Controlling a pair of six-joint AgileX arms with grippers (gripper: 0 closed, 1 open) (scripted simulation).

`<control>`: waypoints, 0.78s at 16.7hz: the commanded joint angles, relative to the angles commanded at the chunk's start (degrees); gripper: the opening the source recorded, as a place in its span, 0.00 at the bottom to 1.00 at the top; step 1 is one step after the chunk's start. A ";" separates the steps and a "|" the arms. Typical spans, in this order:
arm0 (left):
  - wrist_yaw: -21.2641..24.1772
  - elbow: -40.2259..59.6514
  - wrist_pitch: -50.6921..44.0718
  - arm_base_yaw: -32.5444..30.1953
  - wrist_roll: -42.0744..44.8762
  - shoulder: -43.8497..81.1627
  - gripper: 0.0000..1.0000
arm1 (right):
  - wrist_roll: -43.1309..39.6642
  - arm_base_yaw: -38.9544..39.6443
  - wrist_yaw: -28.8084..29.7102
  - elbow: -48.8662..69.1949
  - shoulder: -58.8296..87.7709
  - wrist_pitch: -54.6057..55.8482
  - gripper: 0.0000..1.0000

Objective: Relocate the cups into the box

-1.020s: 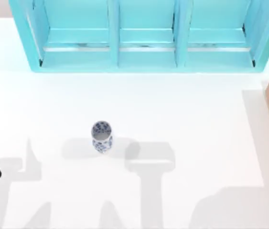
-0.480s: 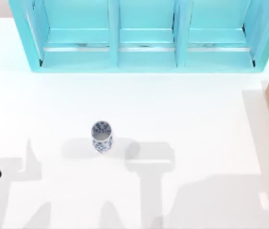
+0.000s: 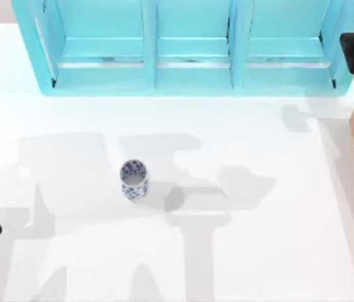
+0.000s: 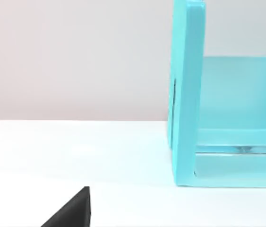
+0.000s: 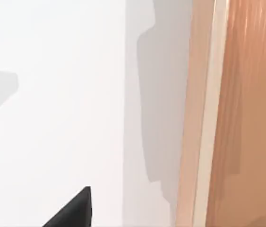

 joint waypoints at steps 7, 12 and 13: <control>0.00 0.00 0.00 0.00 0.00 0.00 1.00 | 33.89 33.77 5.18 22.95 22.88 0.67 1.00; 0.00 0.00 0.00 0.00 0.00 0.00 1.00 | 42.92 41.16 5.24 30.92 29.99 2.13 1.00; 0.00 0.00 0.00 0.00 0.00 0.00 1.00 | 43.16 41.25 5.21 31.20 30.21 2.20 1.00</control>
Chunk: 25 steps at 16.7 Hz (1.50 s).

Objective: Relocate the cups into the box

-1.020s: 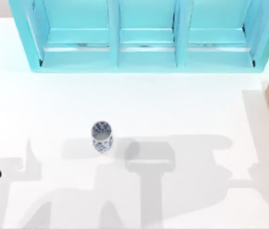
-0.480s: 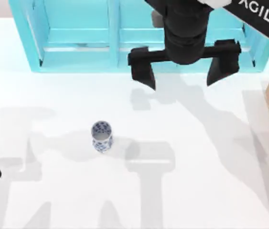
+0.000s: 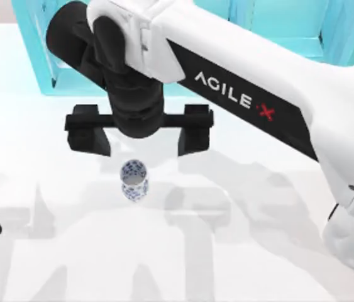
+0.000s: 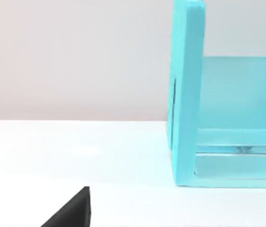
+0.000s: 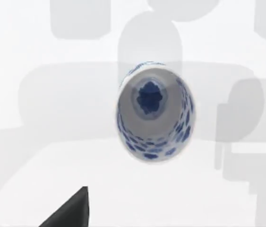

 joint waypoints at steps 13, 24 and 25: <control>0.00 0.00 0.00 0.00 0.00 0.00 1.00 | -1.42 -1.43 -0.16 -15.72 1.30 17.64 1.00; 0.00 0.00 0.00 0.00 0.00 0.00 1.00 | -1.71 -1.72 -0.19 -19.17 1.76 21.20 0.70; 0.00 0.00 0.00 0.00 0.00 0.00 1.00 | -1.71 -1.72 -0.19 -19.17 1.76 21.20 0.62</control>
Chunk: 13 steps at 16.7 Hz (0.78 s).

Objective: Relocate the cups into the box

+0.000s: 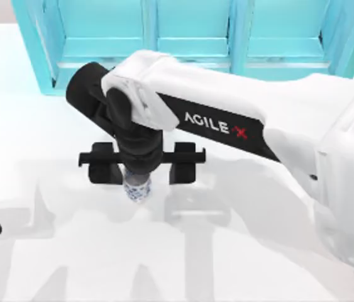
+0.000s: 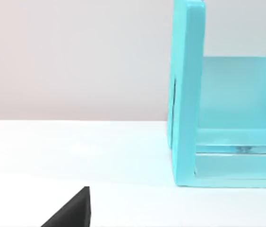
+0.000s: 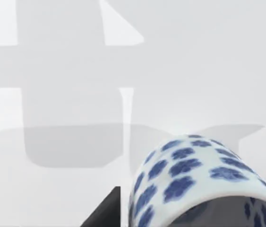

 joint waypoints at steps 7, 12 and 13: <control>0.00 0.00 0.00 0.00 0.00 0.00 1.00 | 0.00 0.00 0.00 0.00 0.00 0.00 0.10; 0.00 0.00 0.00 0.00 0.00 0.00 1.00 | 0.00 0.00 0.00 0.00 0.00 0.00 0.00; 0.00 0.00 0.00 0.00 0.00 0.00 1.00 | 0.00 0.00 0.00 0.00 0.00 0.00 0.00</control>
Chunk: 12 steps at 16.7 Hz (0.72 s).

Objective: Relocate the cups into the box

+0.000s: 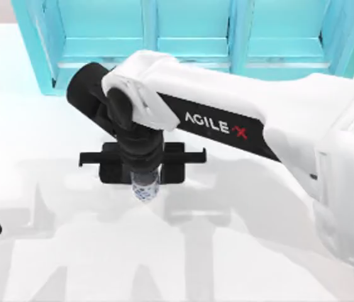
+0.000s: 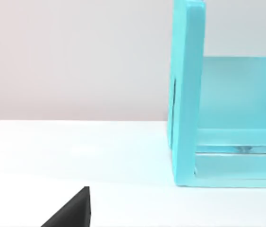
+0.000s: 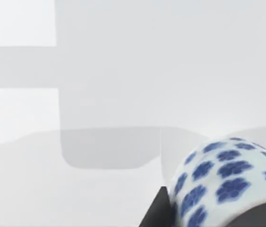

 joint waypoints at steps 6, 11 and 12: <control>0.00 0.00 0.00 0.00 0.00 0.00 1.00 | -0.37 -0.26 -0.07 -0.76 -1.00 -0.34 0.00; 0.00 0.00 0.00 0.00 0.00 0.00 1.00 | -4.75 -4.69 -0.75 -8.17 -12.85 -3.25 0.00; 0.00 0.00 0.00 0.00 0.00 0.00 1.00 | -5.83 -5.69 -0.95 -9.88 -15.82 -4.09 0.00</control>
